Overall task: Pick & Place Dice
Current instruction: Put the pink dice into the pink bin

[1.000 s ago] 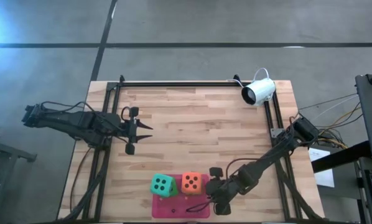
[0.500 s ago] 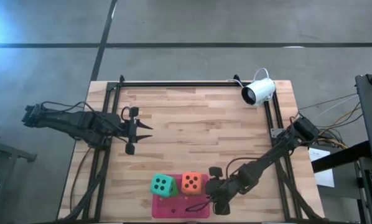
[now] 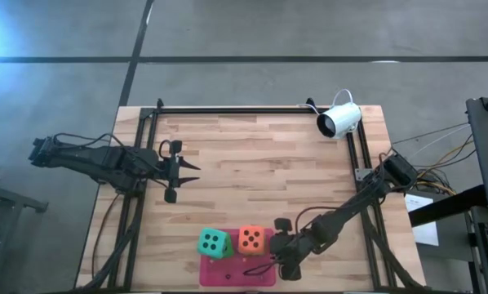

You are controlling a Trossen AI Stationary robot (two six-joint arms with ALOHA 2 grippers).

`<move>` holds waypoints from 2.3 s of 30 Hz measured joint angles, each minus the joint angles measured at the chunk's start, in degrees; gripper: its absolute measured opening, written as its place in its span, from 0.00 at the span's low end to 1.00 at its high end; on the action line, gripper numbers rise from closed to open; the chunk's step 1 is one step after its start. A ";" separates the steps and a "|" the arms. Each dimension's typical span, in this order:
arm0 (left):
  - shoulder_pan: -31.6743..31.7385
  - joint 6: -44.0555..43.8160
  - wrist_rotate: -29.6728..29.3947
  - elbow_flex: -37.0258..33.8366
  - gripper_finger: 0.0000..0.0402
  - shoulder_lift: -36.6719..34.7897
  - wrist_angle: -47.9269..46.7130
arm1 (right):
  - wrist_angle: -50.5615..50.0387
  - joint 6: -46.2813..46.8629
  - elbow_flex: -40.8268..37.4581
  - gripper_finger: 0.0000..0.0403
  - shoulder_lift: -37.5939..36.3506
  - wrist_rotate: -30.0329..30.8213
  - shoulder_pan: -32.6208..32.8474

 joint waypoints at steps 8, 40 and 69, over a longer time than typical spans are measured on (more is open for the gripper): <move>0.00 0.00 0.00 0.00 0.32 -0.01 -0.01 | -0.98 3.27 0.53 0.32 -0.77 -1.18 0.07; 0.00 -0.11 0.00 0.00 0.33 -0.02 -0.04 | -0.51 2.93 -0.02 0.40 -0.72 -3.22 -0.09; 0.00 -0.17 0.01 0.00 0.33 -0.02 -0.08 | -5.29 2.71 0.00 0.29 -2.42 -10.96 -0.09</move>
